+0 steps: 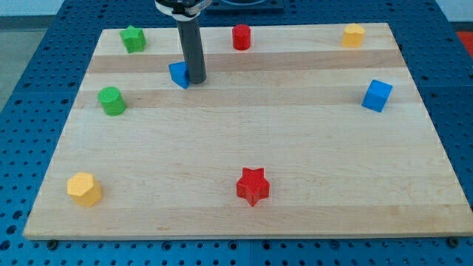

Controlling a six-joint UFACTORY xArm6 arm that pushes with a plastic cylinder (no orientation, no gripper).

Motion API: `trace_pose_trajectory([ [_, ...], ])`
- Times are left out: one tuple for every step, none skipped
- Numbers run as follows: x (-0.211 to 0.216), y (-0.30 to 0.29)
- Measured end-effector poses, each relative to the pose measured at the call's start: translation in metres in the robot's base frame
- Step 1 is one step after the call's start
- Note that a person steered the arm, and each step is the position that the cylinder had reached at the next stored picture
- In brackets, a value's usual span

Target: Move green star closer to the green circle

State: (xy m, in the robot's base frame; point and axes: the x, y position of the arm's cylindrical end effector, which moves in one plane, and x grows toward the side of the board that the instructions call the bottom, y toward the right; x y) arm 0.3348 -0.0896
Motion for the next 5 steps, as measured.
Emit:
trace_pose_trajectory([
  [-0.009, 0.001],
  [-0.026, 0.001],
  [-0.025, -0.014],
  [-0.015, -0.037],
  [-0.009, -0.062],
])
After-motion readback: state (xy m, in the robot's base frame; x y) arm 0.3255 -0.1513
